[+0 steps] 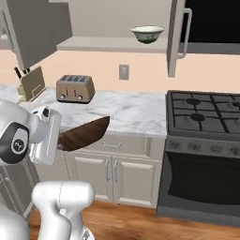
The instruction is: Move the bowls from the cabinet to the plates on the dining table.
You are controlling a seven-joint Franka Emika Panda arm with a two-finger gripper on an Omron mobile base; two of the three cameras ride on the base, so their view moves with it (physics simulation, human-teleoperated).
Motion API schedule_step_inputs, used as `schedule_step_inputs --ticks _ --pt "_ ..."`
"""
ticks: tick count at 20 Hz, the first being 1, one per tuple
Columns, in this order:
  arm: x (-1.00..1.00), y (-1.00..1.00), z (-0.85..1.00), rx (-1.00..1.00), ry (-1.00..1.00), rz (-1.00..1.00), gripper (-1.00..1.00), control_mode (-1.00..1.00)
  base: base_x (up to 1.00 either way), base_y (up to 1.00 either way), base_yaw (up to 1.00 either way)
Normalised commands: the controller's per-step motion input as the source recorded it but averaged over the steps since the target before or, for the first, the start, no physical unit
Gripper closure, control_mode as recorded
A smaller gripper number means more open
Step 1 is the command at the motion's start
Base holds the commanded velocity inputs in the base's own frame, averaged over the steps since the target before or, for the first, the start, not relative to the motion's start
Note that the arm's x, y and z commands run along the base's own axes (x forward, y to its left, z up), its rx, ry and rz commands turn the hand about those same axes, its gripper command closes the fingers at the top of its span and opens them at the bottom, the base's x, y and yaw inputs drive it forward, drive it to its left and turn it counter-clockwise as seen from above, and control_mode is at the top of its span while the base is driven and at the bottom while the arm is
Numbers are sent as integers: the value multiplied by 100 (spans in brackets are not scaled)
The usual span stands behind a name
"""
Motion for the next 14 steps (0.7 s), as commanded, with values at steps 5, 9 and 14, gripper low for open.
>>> schedule_step_inputs --ticks 5,9,14 --pt "0 0 0 0 0 0 100 100 -1 -31 -39" --pt "0 0 0 0 0 0 100 100 -17 -29 -46" --pt "0 0 0 0 0 0 100 100 -3 -41 -47"
